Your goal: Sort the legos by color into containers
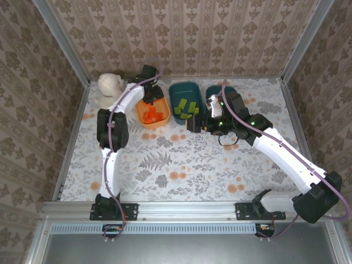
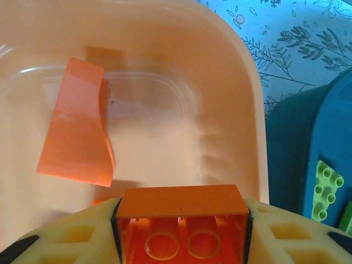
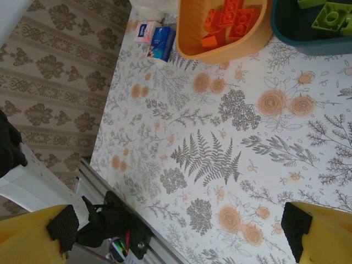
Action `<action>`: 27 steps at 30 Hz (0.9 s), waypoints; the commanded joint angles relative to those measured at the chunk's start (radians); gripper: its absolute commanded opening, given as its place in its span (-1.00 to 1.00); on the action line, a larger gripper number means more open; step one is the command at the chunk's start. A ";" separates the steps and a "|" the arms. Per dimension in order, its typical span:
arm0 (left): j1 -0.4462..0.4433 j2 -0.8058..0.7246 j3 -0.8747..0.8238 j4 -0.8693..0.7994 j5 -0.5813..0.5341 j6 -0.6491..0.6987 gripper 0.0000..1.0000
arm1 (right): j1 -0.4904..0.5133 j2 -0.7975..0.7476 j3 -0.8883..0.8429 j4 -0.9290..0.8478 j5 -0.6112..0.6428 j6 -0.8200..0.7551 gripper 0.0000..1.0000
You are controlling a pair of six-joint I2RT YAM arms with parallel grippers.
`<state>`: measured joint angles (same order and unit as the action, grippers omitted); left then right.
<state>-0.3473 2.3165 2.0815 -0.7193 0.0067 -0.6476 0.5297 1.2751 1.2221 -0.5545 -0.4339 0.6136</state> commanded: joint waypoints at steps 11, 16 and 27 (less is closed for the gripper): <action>0.009 0.071 0.069 -0.076 -0.011 -0.075 -0.04 | 0.006 0.020 -0.004 0.032 0.014 0.021 0.96; 0.019 0.105 0.112 -0.130 -0.028 -0.063 -0.03 | 0.006 0.018 -0.003 0.024 0.015 0.017 0.96; 0.036 0.146 0.185 -0.132 -0.028 -0.041 0.01 | 0.006 -0.030 -0.037 -0.015 0.020 0.017 0.96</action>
<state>-0.3149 2.4344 2.2280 -0.8375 -0.0219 -0.7029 0.5293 1.2797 1.2030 -0.5438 -0.4267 0.6285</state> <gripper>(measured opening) 0.503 0.980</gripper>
